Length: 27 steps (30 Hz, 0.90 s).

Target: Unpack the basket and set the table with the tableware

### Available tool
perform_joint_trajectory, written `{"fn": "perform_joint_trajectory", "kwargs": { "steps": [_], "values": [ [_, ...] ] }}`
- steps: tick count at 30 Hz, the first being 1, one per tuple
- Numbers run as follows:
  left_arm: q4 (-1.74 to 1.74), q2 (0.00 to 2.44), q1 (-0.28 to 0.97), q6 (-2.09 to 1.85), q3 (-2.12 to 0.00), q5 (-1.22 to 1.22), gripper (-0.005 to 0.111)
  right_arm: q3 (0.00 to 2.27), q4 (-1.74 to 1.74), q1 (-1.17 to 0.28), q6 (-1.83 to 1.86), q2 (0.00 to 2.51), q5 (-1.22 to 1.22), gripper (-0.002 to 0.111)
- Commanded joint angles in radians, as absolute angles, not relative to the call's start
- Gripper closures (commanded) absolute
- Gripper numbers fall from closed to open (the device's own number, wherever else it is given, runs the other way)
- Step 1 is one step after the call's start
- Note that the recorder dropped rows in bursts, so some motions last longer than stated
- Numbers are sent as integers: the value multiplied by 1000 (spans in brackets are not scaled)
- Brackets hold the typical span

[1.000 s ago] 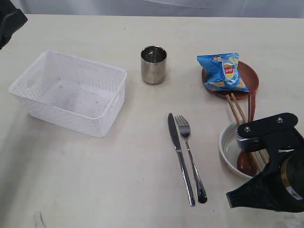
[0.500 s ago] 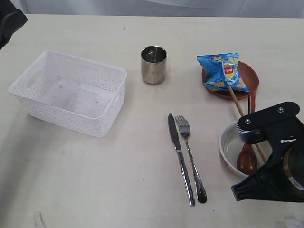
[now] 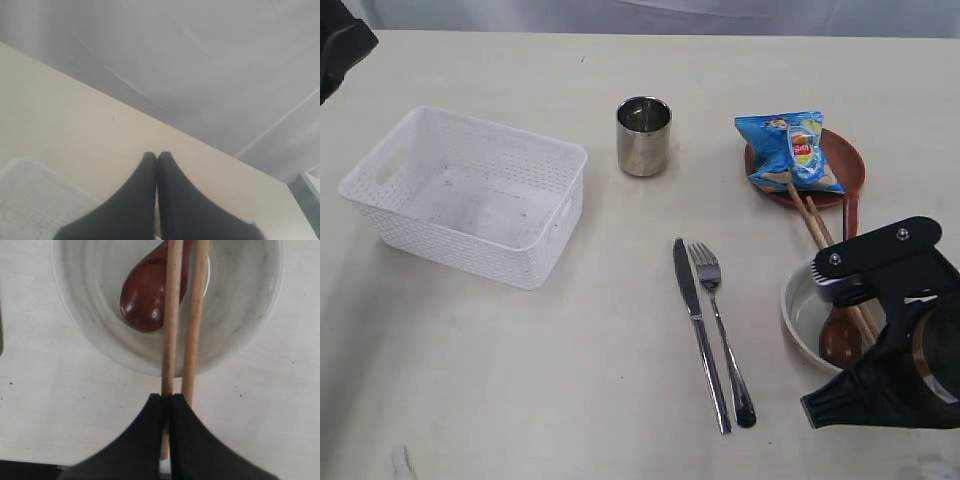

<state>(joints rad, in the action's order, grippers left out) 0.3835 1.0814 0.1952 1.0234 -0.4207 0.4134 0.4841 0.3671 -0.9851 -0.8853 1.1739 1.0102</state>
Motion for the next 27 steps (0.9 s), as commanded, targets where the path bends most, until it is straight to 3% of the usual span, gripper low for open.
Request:
{"fn": "perform_joint_trajectory", "kwargs": {
  "steps": [1,27],
  "values": [
    [388,1083,192,1028,-414,419,107,460,362,-980,-905,1171,973,109],
    [388,1083,192,1028,-414,419,107,463,368,-980,-959,1171,995,109]
  ]
}}
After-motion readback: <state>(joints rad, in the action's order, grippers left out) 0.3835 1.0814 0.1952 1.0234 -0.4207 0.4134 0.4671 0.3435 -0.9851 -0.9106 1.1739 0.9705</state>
